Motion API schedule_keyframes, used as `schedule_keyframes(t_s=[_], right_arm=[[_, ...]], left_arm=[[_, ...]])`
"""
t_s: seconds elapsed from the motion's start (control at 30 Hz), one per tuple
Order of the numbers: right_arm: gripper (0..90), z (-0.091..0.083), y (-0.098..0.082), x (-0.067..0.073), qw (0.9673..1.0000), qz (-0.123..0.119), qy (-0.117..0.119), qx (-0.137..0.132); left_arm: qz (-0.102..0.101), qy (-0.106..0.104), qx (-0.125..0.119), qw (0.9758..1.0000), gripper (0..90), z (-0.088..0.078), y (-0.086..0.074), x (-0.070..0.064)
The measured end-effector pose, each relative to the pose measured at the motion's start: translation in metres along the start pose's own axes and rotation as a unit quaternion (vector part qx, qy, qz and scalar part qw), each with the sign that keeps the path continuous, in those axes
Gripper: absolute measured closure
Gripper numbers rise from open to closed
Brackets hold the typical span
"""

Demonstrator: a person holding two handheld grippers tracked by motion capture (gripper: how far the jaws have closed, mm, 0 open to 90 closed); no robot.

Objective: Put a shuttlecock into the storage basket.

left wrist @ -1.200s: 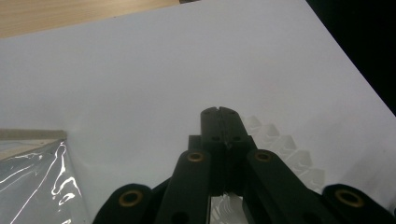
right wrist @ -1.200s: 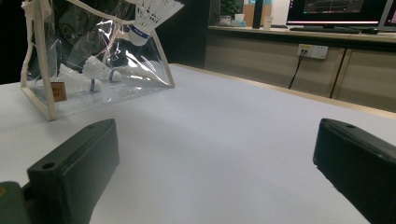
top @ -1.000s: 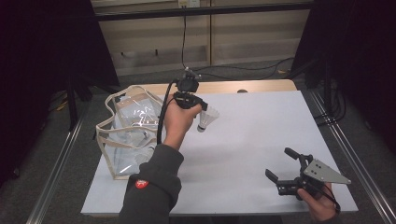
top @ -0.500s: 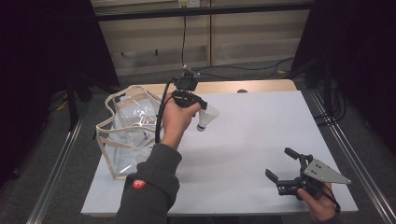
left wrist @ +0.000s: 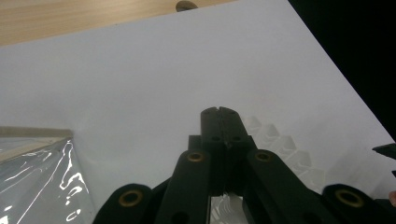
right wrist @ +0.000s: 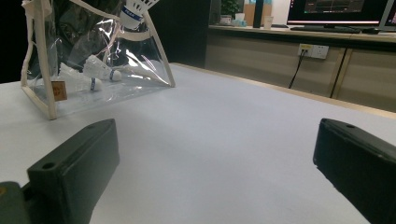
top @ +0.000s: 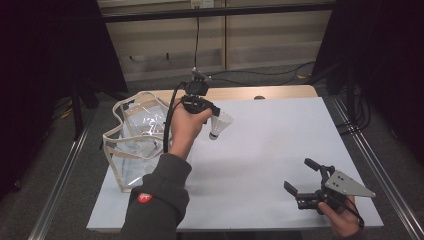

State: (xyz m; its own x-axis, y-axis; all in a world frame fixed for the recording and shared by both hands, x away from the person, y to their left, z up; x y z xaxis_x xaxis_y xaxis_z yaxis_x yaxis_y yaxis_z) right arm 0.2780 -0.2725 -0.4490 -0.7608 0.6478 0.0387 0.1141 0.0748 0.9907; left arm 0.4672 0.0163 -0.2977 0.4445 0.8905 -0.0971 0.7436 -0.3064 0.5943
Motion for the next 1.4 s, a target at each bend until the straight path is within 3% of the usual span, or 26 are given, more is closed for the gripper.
schedule_keyframes(t_s=[0.97, 1.4], right_arm=[[0.3, 0.0, 0.0, -0.001, 1.0, -0.001, 0.0, 0.0], [0.3, 0.0, 0.0, 0.0, 1.0, 0.0, 0.001, 0.0]], left_arm=[[-0.01, -0.015, -0.004, 0.9998, 90.0, -0.018, 0.009, 0.006], [-0.013, -0.012, -0.006, 0.9998, 90.0, -0.028, 0.012, 0.011]])
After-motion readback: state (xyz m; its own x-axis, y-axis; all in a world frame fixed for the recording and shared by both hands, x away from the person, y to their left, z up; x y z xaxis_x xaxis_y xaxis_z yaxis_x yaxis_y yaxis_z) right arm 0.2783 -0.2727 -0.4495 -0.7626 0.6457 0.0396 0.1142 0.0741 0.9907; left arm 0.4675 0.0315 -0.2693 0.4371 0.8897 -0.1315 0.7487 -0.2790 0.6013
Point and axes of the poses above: each handheld gripper's, and its own axes: z roughly forward along the jaws, y roughly out of its top, x roughly to its left, the point moved 4 cm from there along z, roughly forward along the jaws, and after that the axes turned 14 degrees about y, right-handed, at the moved point
